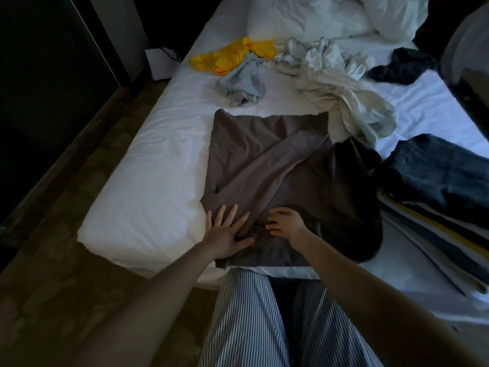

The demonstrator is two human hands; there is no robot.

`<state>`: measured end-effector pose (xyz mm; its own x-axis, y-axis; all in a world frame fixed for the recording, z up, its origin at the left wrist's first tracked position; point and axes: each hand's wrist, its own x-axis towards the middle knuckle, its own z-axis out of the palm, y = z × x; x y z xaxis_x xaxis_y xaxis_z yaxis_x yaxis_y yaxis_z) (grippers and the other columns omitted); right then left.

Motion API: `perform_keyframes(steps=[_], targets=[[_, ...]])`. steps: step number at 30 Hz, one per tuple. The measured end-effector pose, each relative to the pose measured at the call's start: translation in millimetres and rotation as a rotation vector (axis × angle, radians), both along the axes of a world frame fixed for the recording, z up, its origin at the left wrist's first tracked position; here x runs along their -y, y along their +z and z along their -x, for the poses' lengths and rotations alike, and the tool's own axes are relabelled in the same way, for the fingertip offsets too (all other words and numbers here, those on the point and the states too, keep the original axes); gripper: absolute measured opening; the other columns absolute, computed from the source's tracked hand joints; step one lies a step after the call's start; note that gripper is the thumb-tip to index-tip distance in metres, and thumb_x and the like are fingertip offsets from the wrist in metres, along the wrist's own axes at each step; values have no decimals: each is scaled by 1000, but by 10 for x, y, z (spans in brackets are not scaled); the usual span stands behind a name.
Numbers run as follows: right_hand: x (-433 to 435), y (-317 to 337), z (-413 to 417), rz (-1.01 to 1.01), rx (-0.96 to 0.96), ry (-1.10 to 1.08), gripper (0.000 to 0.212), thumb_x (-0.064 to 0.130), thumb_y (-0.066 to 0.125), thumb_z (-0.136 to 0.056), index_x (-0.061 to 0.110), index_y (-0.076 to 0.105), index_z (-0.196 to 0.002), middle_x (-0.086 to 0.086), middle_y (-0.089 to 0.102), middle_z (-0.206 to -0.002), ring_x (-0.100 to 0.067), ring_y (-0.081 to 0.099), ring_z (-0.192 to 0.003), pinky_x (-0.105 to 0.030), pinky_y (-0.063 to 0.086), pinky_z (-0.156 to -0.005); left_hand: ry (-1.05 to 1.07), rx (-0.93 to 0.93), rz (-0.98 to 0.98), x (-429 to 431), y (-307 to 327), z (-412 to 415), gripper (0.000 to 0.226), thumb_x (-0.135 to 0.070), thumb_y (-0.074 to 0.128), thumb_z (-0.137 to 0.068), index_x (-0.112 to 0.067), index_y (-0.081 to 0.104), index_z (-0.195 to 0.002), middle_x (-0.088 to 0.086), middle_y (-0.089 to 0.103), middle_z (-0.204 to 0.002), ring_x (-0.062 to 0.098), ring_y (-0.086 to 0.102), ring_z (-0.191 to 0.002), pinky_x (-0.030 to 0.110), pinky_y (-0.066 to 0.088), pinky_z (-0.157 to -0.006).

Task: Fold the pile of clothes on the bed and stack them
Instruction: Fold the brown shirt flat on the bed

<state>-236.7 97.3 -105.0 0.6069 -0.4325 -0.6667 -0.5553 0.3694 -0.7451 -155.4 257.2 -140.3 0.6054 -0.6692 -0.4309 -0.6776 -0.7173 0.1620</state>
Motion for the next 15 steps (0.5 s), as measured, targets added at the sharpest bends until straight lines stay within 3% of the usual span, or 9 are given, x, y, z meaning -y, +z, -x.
perform_keyframes(steps=[3,5,8,10,12,13,15], targets=[[257,15,183,424,26,30,21,5,49,-91,17,56,-107,-9,63,-104,-20,59,-81,-29,48,-71,92,-37,83,164,191,-36,58,-63,34,-91,-36,36,-142,-2,18,-157,25,8,-145,49,2,-114],[426,68,380,728,0,77,31,6,50,-89,15,56,-119,-7,59,-116,-22,56,-102,-30,44,-85,127,1,223,349,330,-30,39,-50,40,-94,-28,58,-120,-2,45,-137,22,31,-134,42,16,-107],[681,101,658,1140,-80,226,46,12,51,-89,17,47,-135,-8,46,-138,-28,41,-127,-39,32,-107,148,-17,387,786,490,45,25,-34,47,-93,-20,66,-102,0,60,-115,22,48,-116,35,32,-98],[868,44,812,1266,-206,503,50,24,48,-92,25,38,-141,-5,26,-153,-26,22,-140,-39,18,-114,249,-118,488,1179,552,108,20,-26,51,-91,-16,67,-96,6,65,-108,24,56,-107,32,41,-90],[1019,-99,949,1233,-293,764,50,34,42,-95,31,32,-144,-1,8,-159,-23,10,-145,-39,10,-116,369,-258,578,1588,597,148,16,-24,53,-91,-17,67,-95,8,67,-106,25,60,-105,32,46,-88],[1058,-162,1027,1231,-286,824,50,36,39,-94,31,33,-144,-2,7,-159,-25,13,-145,-40,12,-116,416,-304,597,1785,616,157,17,-24,53,-91,-17,67,-98,8,67,-107,25,59,-105,30,46,-88],[1066,-230,1119,1240,-273,840,52,41,34,-88,29,45,-138,-5,23,-152,-33,37,-136,-46,29,-109,493,-381,627,2148,669,185,21,-24,53,-92,-15,65,-107,6,65,-113,23,57,-107,23,41,-83]])
